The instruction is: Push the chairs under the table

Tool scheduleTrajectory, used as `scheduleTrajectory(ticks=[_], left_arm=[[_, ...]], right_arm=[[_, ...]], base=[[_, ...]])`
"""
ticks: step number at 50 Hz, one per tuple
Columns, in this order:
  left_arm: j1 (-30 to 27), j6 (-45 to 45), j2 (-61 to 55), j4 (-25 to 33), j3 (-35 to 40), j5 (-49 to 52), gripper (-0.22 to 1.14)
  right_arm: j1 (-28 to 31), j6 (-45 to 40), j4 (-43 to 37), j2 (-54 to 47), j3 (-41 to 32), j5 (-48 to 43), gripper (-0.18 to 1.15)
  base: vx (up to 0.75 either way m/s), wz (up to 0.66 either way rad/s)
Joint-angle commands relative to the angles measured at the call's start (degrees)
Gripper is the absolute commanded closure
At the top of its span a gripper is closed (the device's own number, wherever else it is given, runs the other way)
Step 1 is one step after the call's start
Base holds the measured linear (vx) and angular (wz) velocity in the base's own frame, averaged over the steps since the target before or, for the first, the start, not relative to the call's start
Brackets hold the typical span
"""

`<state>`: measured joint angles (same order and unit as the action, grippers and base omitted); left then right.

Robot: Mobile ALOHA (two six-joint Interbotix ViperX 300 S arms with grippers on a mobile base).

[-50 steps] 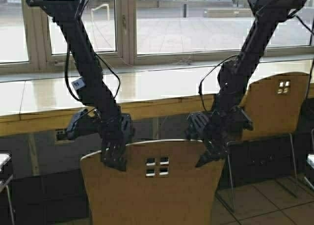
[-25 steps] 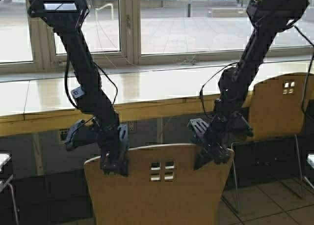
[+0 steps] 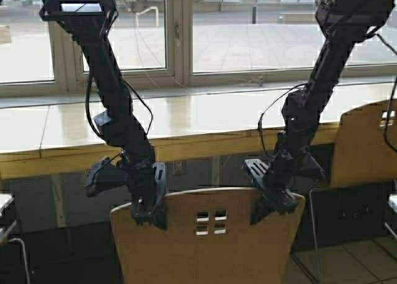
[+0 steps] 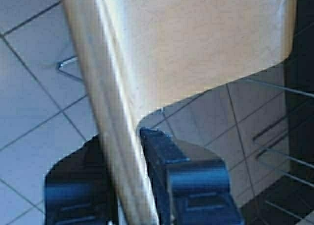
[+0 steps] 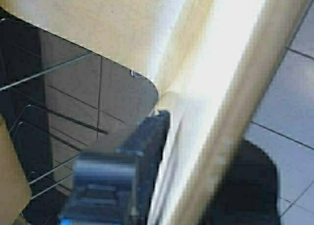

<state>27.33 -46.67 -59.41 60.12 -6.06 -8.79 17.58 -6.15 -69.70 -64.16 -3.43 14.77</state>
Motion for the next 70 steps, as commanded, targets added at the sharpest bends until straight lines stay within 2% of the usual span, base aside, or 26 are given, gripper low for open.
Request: scheduleTrajectory(ticks=[1, 24, 40, 57, 70], left_arm=[[0.8, 1.4, 1.8, -0.4, -1.2, -0.6, 0.87], [0.9, 1.1, 0.2, -0.3, -1.9, -0.5, 0.87], [0.1, 1.4, -0.9, -0.2, 0.5, -0.5, 0.87], [0.1, 1.6, -0.4, -0.2, -1.8, -1.3, 0.87], [0.1, 2.6, -0.7, -0.9, -2.2, -1.7, 0.87]], right_arm=[[0.9, 1.8, 1.0, 0.0, -1.0, 0.2, 0.92], [1.1, 1.9, 1.1, -0.2, -1.2, 1.5, 0.92], [1.1, 1.9, 1.1, -2.3, -3.1, 1.9, 0.92], [1.1, 2.0, 1.2, -4.7, -3.8, 3.3, 0.92], [2.9, 3.4, 5.6, -2.7, -2.5, 1.5, 0.92]], base=[[0.18, 0.04], [0.21, -0.01], [0.23, 0.12], [0.24, 0.08], [0.25, -0.01]])
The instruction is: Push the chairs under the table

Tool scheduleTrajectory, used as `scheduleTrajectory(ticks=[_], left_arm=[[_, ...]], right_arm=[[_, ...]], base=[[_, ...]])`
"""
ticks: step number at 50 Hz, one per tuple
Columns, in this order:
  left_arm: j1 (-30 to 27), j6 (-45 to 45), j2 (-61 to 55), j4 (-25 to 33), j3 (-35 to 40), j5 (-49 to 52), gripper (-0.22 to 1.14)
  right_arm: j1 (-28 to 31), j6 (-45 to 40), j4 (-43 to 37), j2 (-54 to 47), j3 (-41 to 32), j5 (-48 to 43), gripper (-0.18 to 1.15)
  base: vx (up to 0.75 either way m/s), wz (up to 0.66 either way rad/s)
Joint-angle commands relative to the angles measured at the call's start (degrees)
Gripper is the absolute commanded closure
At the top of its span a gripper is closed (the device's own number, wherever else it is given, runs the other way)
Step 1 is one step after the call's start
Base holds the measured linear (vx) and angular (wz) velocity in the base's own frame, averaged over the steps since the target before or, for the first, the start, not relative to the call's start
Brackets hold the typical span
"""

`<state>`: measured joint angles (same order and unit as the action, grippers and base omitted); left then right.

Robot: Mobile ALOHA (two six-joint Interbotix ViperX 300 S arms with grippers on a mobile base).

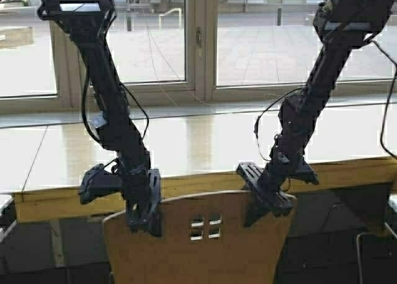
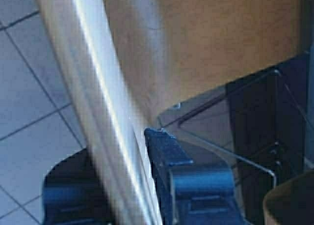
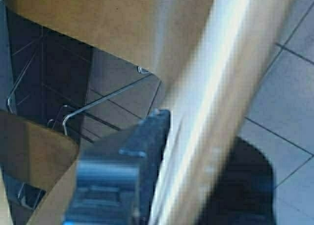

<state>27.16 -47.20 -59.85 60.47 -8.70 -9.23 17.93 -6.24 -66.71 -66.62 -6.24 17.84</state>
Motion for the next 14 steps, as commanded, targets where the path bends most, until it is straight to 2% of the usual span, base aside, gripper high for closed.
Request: scheduleTrajectory(ticks=[1, 14], left_arm=[[0.3, 3.2, -0.2, -1.2, 0.3, -1.1, 0.87], [-0.7, 3.0, 0.5, -0.8, -1.1, -1.0, 0.86]], right_arm=[[2.8, 3.6, 3.0, 0.2, 0.4, -1.7, 0.92], [3.5, 3.6, 3.4, 1.4, 0.6, -1.9, 0.92]], base=[[0.25, 0.02], [0.22, -0.01]])
